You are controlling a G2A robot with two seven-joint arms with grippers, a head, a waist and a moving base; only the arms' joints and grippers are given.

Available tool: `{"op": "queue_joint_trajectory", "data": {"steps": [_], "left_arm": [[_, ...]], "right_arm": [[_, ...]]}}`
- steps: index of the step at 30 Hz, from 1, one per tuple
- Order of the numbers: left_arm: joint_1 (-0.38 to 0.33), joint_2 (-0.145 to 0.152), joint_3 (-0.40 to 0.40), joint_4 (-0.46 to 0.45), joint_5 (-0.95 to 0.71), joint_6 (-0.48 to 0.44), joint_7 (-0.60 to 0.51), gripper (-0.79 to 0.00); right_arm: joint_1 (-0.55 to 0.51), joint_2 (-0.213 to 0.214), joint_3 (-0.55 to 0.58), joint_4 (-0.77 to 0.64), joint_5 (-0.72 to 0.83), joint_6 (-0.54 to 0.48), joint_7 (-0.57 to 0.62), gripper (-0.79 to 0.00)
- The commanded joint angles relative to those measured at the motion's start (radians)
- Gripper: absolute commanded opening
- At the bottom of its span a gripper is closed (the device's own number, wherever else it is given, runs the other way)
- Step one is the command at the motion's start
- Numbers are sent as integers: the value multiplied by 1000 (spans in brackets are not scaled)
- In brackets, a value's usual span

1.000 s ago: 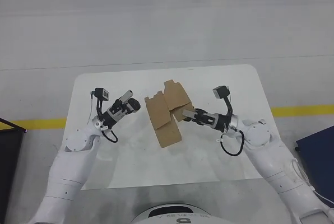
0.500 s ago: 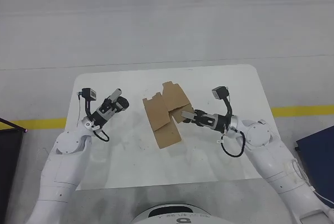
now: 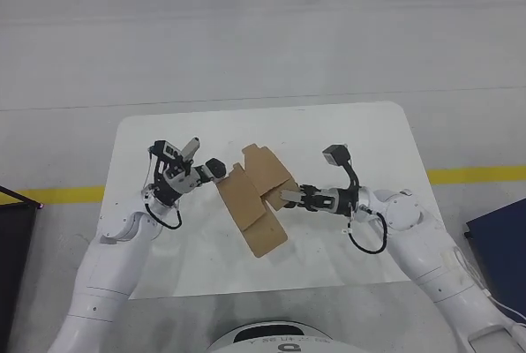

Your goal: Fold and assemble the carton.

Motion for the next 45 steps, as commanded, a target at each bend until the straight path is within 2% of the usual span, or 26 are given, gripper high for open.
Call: {"op": "queue_joint_trajectory", "data": {"steps": [1,7,12,16,20,23,33,36,41,45], "left_arm": [[-10,0,7,8,7,20,-11,0],[-23,5,10,16,112,16,8,0],[-19,8,16,4,126,38,-31,0],[-17,7,22,-1,78,57,-63,0],[-19,3,7,16,-57,83,-84,0],[-25,3,0,23,-108,95,-111,0],[-42,0,9,30,-116,95,-113,0],[-47,-1,4,34,-125,88,-103,0],[-47,1,-32,41,-150,60,-90,0],[-36,6,-72,49,-163,45,-81,0]], "right_arm": [[2,0,-2,4,5,-5,8,-785],[3,0,-2,14,36,-22,19,-785],[7,1,-2,17,35,-23,21,-785],[11,0,-7,17,12,-15,12,-785],[15,-1,-10,14,-18,-7,-4,-785],[16,-1,-13,15,-76,18,-20,-785],[32,-9,-69,19,-319,141,-104,-785],[30,-15,-93,33,-211,148,-70,-785],[48,-26,-92,105,302,125,161,-785],[62,-31,-82,149,476,155,270,-785]]}}
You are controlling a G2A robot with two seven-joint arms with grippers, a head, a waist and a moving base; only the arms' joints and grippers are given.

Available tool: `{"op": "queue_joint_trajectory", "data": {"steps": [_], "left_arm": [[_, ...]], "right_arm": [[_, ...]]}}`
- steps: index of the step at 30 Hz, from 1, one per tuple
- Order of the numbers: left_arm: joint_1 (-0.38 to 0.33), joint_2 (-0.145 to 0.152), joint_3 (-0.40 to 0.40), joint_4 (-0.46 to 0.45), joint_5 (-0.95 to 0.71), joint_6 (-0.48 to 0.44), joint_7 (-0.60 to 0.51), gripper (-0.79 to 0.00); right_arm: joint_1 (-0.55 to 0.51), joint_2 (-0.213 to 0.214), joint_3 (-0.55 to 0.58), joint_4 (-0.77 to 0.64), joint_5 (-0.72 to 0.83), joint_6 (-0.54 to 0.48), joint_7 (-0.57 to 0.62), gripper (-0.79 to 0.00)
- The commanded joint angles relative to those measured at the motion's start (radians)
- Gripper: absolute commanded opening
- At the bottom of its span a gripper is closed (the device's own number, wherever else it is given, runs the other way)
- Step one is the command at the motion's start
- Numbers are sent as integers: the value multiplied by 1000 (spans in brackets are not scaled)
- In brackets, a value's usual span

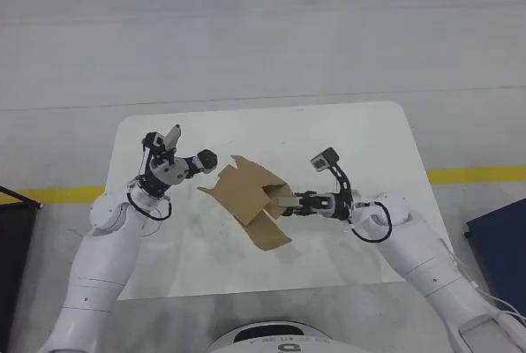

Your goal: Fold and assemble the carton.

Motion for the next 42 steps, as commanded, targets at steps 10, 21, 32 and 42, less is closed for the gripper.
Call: {"op": "queue_joint_trajectory", "data": {"steps": [10,21,32,42], "left_arm": [[23,8,-60,13,-2,-14,17,0],[23,8,-60,13,-2,-14,17,0],[23,8,-60,13,-2,-14,17,0],[23,8,-60,13,-2,-14,17,0]], "right_arm": [[16,-5,17,64,151,96,33,-785],[-7,-4,47,13,609,819,-29,-785],[-74,28,207,-6,1230,1523,-556,-785],[-154,64,329,-185,1370,1538,-769,-785]]}}
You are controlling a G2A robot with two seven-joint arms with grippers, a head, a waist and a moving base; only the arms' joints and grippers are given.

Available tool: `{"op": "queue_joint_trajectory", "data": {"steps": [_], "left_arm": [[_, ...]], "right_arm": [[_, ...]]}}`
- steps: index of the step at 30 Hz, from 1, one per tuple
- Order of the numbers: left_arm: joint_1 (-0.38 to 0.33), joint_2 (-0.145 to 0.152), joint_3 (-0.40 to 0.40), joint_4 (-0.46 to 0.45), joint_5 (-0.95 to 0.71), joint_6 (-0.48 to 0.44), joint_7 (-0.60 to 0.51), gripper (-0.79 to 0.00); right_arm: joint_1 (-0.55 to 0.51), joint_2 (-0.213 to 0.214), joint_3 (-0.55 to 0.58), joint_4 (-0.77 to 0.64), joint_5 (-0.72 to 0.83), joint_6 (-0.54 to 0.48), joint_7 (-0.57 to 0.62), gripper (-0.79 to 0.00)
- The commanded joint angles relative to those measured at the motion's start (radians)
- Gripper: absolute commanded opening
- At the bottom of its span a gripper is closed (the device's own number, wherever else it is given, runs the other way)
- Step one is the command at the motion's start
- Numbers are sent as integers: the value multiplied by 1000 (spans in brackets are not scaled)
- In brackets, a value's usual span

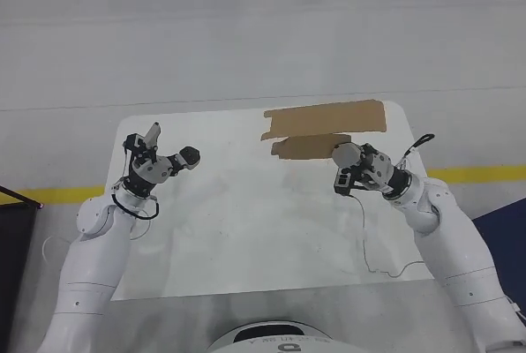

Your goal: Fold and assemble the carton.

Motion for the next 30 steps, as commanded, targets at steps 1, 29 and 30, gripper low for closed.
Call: {"op": "queue_joint_trajectory", "data": {"steps": [1,29,30], "left_arm": [[0,0,0,0,0,0,0,0],[-70,10,111,-154,490,2,42,0],[-82,9,126,-155,514,5,44,0]], "right_arm": [[1,0,-3,5,1,0,3,-785],[-180,79,-53,-138,344,0,-145,-785],[-185,88,-57,-150,351,0,-147,-785]]}}
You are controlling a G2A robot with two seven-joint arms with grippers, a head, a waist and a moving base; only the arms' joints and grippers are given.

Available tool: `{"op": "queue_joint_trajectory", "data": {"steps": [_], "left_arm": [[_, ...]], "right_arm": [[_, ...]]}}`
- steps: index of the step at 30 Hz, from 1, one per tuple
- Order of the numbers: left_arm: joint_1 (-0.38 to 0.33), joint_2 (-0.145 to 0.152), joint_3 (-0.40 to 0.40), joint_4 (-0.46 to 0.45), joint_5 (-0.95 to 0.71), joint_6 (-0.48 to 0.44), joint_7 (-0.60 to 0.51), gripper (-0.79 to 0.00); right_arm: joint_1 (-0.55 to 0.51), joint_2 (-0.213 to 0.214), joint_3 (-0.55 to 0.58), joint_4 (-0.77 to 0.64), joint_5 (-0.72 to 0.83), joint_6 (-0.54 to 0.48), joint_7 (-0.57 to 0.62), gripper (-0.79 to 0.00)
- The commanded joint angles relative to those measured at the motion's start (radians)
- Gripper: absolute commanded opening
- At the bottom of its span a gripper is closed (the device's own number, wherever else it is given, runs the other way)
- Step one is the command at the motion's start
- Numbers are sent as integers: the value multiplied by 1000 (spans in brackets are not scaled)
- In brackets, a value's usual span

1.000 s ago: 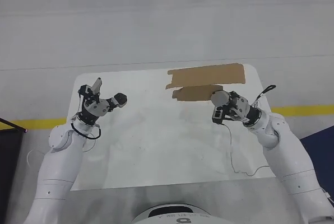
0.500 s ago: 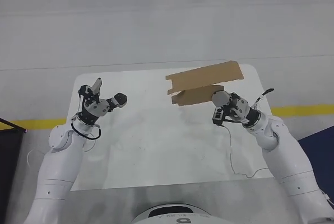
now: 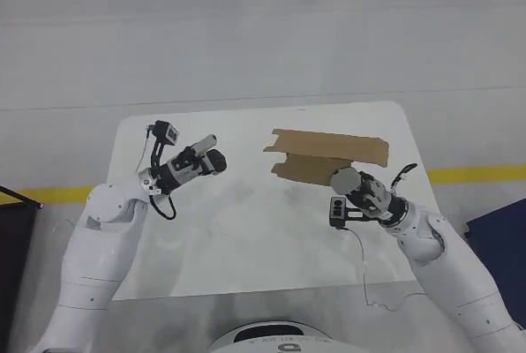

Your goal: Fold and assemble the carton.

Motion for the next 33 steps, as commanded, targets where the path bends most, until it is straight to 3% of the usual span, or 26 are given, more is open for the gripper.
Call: {"op": "queue_joint_trajectory", "data": {"steps": [1,6,8,14,22,33], "left_arm": [[-24,-2,28,-1,46,5,5,0],[-79,-8,91,8,105,0,-5,0],[-90,-9,103,15,96,-8,-16,0],[-96,0,79,20,134,-55,-48,0],[-50,10,67,-17,112,-121,-105,0],[-7,27,48,-35,169,-138,-144,0]], "right_arm": [[-6,15,-6,-22,11,0,0,-785],[-11,65,-56,-65,44,0,1,-785],[-13,83,-83,-58,46,0,-55,-785],[-13,83,-83,-58,46,0,-55,-785],[-12,74,-103,-83,27,-38,-61,-785],[-2,53,-115,-115,-18,-44,-37,-785]]}}
